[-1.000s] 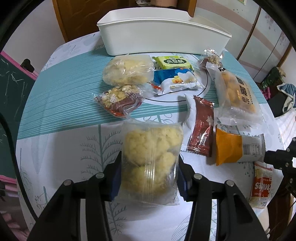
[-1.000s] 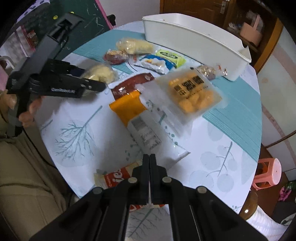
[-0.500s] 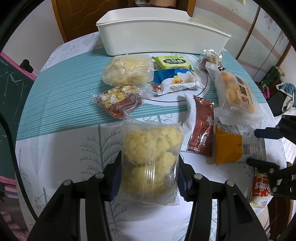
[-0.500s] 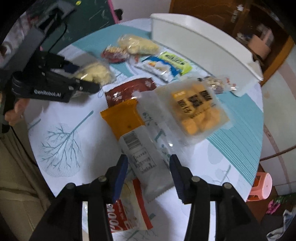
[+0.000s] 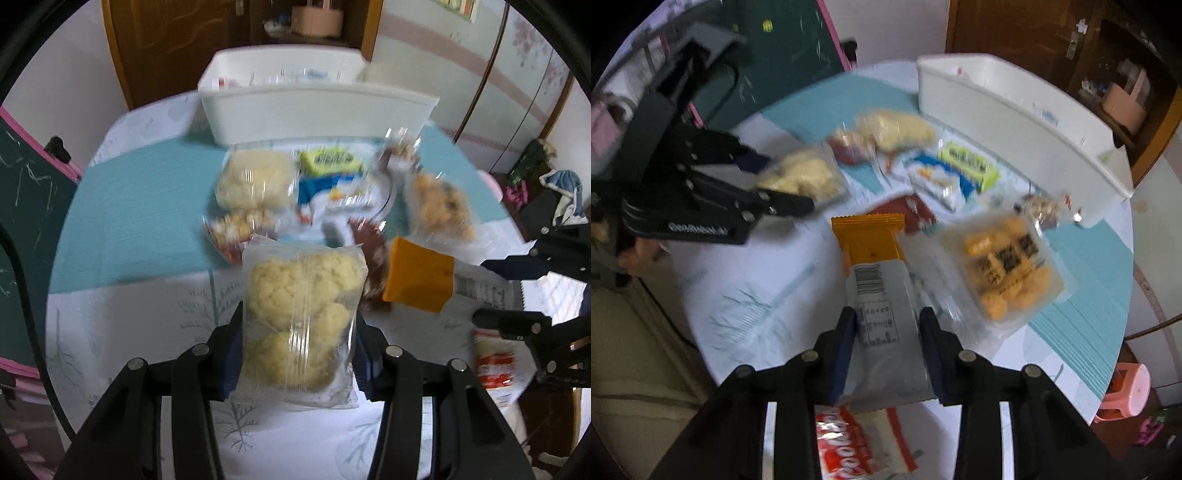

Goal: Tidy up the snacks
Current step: 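Grasp the puffed snack bag with the left gripper while the right grasps the orange-and-white bar, then carry both snacks into the white bin and open both grippers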

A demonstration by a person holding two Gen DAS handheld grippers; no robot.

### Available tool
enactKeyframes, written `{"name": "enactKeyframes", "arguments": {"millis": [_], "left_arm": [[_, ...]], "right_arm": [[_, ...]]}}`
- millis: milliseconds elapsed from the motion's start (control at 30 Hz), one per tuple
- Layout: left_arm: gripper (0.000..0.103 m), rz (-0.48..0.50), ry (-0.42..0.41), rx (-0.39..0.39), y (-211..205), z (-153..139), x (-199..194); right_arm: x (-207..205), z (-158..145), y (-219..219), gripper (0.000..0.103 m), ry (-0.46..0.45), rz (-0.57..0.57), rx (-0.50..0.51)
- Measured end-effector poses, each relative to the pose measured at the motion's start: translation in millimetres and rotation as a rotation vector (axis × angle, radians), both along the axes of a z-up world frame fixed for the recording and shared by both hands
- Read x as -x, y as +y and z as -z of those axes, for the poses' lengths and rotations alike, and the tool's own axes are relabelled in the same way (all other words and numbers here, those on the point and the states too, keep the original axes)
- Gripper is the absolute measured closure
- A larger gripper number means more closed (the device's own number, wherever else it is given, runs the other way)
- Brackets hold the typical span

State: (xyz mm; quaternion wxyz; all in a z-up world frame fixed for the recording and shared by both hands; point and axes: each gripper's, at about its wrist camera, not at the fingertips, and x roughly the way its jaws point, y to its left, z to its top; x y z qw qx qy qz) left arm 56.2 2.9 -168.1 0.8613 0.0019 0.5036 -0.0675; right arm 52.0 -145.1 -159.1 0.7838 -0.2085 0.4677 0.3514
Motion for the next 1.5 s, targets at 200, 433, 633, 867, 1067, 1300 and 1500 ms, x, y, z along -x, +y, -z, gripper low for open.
{"name": "enactKeyframes", "arguments": {"millis": [200,433,633,867,1067,1300,1500], "left_arm": [[0.055,0.017,-0.143,0.021,2.1,-66.3,-10.0],[0.055,0.048,-0.314,-0.037,-7.3,-141.6,-52.2],[0.055,0.046,-0.418,-0.092,-17.2,-194.7,-103.2],[0.055,0.005,-0.439,-0.112,-21.2,-223.6,-182.8],[0.055,-0.014,-0.374,-0.088,-18.4,-213.2,-230.1],[0.05,-0.036,-0.31,-0.094,-16.4,-186.6,-259.1],[0.004,-0.089,-0.311,-0.089,-6.9,-176.8,-265.3]], "right_arm": [[-9.1,-56.1,-17.1,0.068,-0.058,0.086,-0.172],[-67.4,-127.9,-33.3,0.068,-0.167,0.3,-0.354],[-123.6,-177.7,-48.1,0.067,-0.202,0.501,-0.512],[-191.4,-200.6,-51.3,0.067,-0.194,0.65,-0.566],[-232.5,-195.7,-37.3,0.067,-0.181,0.699,-0.541],[-246.7,-183.0,-19.4,0.067,-0.199,0.712,-0.458],[-254.7,-162.0,-20.7,0.057,-0.14,0.729,-0.418]]}}
